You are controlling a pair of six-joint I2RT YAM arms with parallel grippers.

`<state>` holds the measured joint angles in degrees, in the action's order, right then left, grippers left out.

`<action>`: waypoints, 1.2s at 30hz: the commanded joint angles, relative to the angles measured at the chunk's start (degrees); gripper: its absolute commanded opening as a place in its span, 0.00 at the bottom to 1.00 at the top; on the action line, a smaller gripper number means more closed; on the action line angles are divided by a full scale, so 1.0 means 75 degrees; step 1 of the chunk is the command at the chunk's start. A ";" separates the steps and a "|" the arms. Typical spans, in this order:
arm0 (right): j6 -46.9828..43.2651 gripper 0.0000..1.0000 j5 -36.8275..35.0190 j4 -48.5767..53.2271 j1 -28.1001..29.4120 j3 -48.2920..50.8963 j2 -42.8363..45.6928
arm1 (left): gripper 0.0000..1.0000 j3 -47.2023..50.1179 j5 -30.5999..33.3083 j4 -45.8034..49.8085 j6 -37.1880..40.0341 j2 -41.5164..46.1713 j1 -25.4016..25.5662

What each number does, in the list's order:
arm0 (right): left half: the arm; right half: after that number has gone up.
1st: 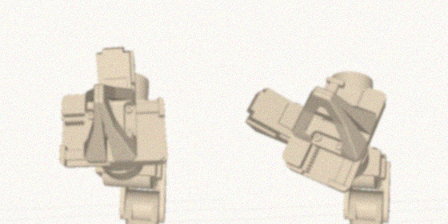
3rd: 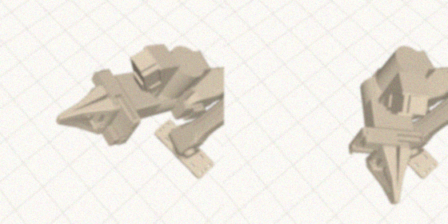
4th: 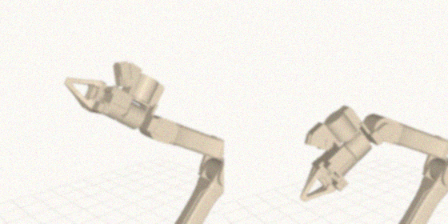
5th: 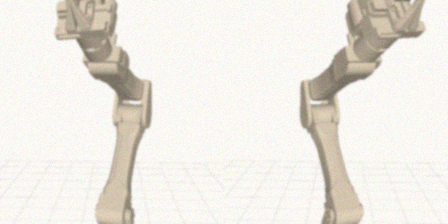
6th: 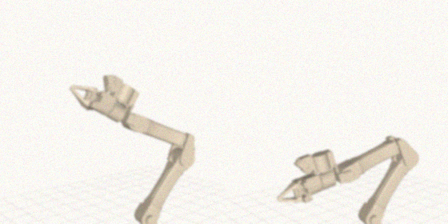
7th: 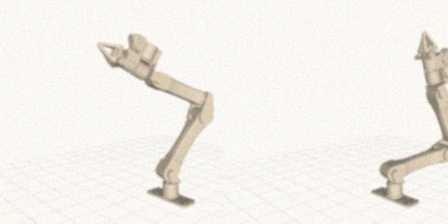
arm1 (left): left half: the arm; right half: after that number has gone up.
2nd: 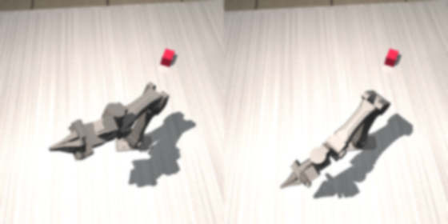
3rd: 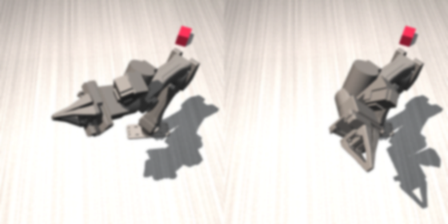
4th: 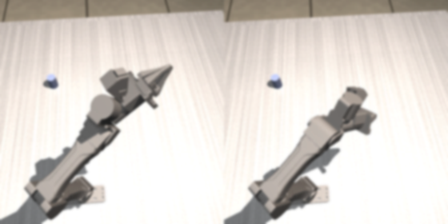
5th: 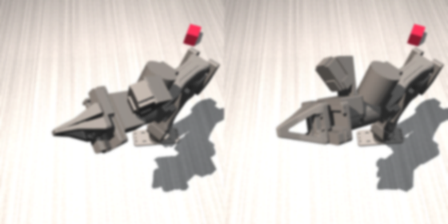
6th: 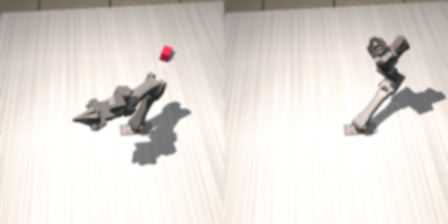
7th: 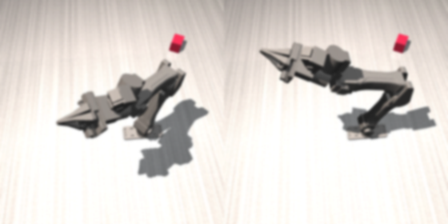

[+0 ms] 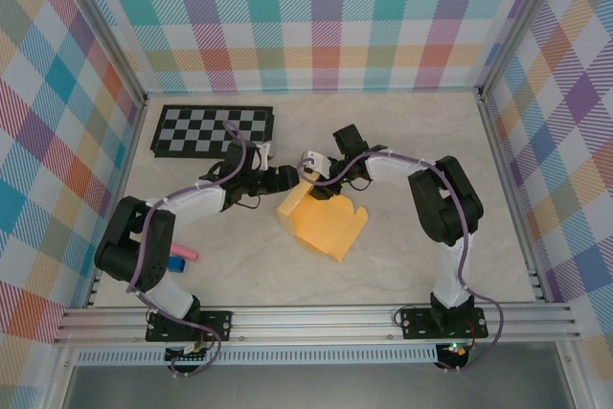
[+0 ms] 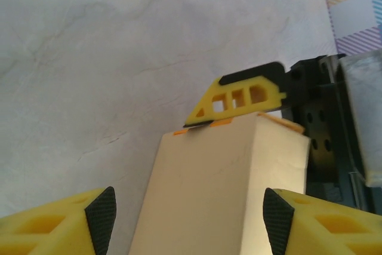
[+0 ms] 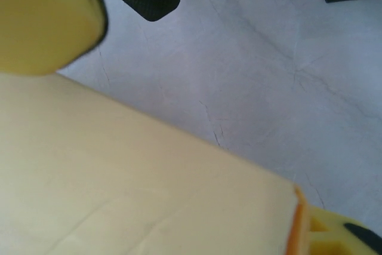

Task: Fold the paper box

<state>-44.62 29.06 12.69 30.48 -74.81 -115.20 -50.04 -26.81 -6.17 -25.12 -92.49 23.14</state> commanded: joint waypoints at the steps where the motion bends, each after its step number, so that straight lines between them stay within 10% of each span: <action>1: -0.0185 0.50 0.0033 -0.0094 0.0038 -0.0189 -0.0068 | 0.67 0.0012 0.0160 -0.0265 0.0006 -0.0153 0.0076; 36: 0.2273 0.54 -0.0070 -0.3574 -0.0517 0.2476 0.1362 | 0.70 -0.1751 0.0050 0.0739 0.0496 -0.0863 0.0351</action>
<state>-28.47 28.40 -10.33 26.00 -55.55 -104.88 -60.69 -25.02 -2.83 -22.68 -97.32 24.12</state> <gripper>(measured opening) 0.549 0.703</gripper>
